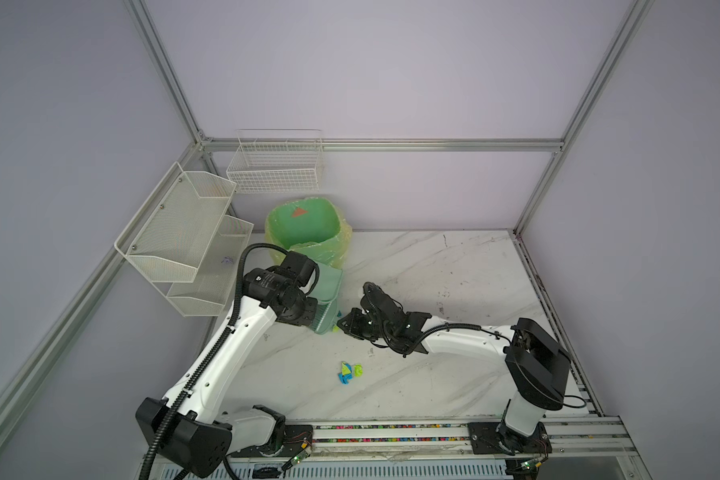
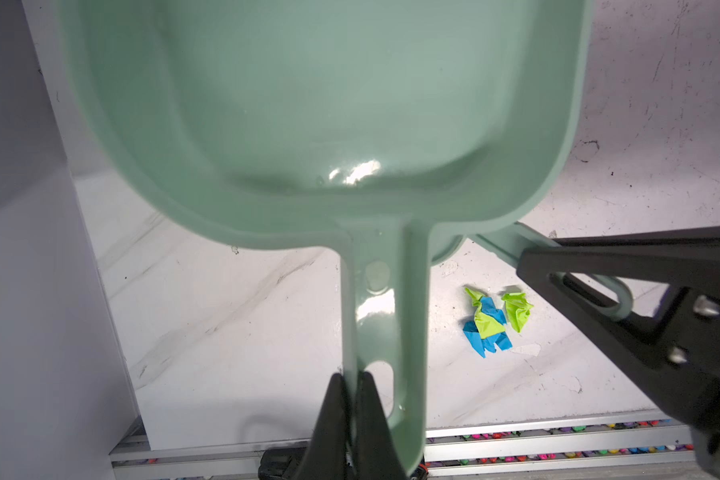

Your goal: Sweep away the paper scraps from the table

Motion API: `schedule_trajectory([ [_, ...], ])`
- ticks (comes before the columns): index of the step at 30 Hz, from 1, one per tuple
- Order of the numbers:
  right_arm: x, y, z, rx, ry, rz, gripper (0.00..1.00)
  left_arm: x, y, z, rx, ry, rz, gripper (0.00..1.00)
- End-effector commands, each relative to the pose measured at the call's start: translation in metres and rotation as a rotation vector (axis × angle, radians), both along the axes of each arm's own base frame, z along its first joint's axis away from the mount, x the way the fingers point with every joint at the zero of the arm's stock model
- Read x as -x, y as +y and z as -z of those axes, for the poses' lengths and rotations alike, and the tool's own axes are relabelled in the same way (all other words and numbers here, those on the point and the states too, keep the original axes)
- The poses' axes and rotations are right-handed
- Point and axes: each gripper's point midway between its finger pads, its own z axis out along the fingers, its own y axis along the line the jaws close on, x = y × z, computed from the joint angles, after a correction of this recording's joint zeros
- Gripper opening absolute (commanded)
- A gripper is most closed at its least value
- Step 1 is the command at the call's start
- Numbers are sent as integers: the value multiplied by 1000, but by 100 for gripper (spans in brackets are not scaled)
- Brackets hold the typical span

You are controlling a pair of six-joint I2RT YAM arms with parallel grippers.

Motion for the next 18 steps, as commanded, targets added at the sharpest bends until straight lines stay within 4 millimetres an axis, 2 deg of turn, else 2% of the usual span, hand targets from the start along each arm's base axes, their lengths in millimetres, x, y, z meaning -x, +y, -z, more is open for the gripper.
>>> schedule_trajectory([
  [1, -3, 14, 6, -14, 7, -32, 0, -1, 2, -4, -1, -19, -1, 0],
  [4, -5, 9, 20, 6, 34, -38, 0, 0, 1, -4, 4, -16, 2, 0],
  [7, -8, -7, 29, 24, 50, -18, 0, 1, 1, -5, 13, -20, 3, 0],
  [13, -11, -57, 33, 66, 67, 32, 0, 3, 1, 0, 5, -4, 14, 0],
  [18, -12, -101, 28, 106, 65, 74, 0, 7, -6, 10, 33, 29, 26, 0],
])
